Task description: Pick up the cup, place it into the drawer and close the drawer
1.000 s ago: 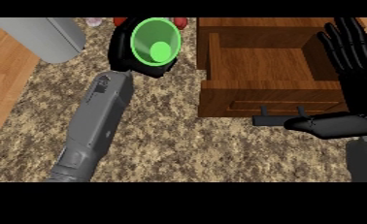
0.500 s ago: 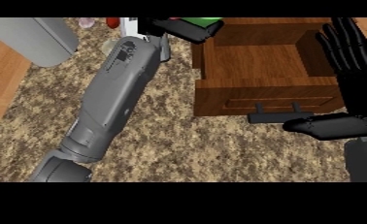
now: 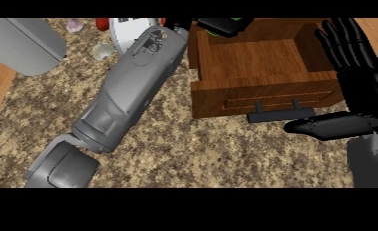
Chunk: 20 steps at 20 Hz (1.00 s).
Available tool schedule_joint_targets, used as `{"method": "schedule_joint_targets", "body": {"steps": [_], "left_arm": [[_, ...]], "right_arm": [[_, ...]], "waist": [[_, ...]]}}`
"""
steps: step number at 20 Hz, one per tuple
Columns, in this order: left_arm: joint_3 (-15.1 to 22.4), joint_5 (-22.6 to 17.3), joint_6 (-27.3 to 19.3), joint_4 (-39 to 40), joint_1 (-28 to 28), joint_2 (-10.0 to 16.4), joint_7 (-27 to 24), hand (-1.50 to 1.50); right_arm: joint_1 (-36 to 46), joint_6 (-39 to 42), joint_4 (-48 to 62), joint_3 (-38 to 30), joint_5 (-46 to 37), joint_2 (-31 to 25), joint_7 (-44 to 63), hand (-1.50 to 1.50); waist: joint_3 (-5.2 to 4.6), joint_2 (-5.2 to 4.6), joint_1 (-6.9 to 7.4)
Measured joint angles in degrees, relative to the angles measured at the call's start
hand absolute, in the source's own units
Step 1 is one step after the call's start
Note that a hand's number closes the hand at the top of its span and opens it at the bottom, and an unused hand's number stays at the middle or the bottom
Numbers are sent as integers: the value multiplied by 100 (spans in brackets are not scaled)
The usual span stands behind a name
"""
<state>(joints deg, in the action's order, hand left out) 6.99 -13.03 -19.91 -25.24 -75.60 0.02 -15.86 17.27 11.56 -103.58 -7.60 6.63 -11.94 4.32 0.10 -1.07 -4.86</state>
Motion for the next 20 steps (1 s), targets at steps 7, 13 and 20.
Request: {"method": "schedule_joint_targets", "body": {"steps": [7,13,20], "left_arm": [[720,-232,330,691,-59,-2,276,150],[1178,-442,498,823,53,-1,360,-150],[1075,-1116,508,542,236,-2,-93,-150]], "right_arm": [[201,108,91,68,54,-21,-19,-150],[363,191,100,161,118,-2,6,-150],[543,765,167,545,631,119,13,150]], "waist": [[4,-79,-294],[3,-131,-525],[-2,-195,-709]]}}
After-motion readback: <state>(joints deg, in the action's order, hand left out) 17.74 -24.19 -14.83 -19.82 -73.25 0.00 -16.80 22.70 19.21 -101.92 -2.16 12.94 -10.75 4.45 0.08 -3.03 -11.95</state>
